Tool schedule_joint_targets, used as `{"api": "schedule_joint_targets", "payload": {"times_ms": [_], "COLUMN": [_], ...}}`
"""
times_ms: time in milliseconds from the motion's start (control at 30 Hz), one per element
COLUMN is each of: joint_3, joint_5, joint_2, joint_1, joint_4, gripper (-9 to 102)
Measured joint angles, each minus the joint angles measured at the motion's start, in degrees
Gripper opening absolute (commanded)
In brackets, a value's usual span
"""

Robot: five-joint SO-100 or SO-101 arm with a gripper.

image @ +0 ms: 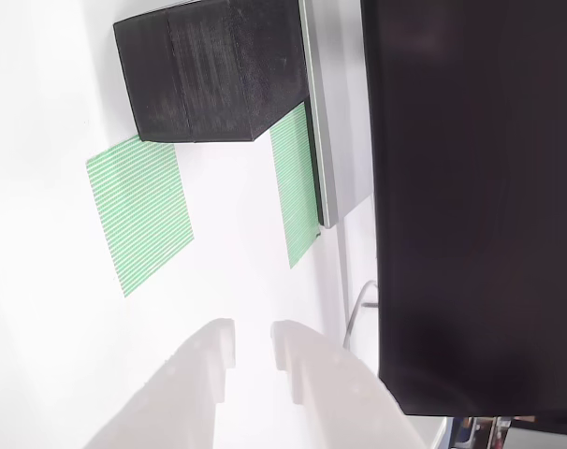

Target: Stack 3 Blocks on the chosen place.

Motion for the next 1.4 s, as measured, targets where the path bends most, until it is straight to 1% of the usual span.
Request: {"api": "schedule_joint_targets", "payload": {"times_ms": [900,967,1067,1167,1200,1333,1400], "joint_3": [-0.79,-4.92,-16.52,-28.83,-33.22,-49.75,-56.69], "joint_5": [0.00,0.00,0.09,0.00,0.00,0.09,-0.26], "joint_2": [-1.85,-8.53,-21.97,-35.95,-40.96,-57.74,-64.07], "joint_1": [-1.05,-2.37,-4.57,-5.80,-5.98,-5.63,-5.54], "joint_4": [0.00,0.00,0.00,2.11,3.34,13.18,17.67], "gripper": [0,0,0,0,0,0,3]}}
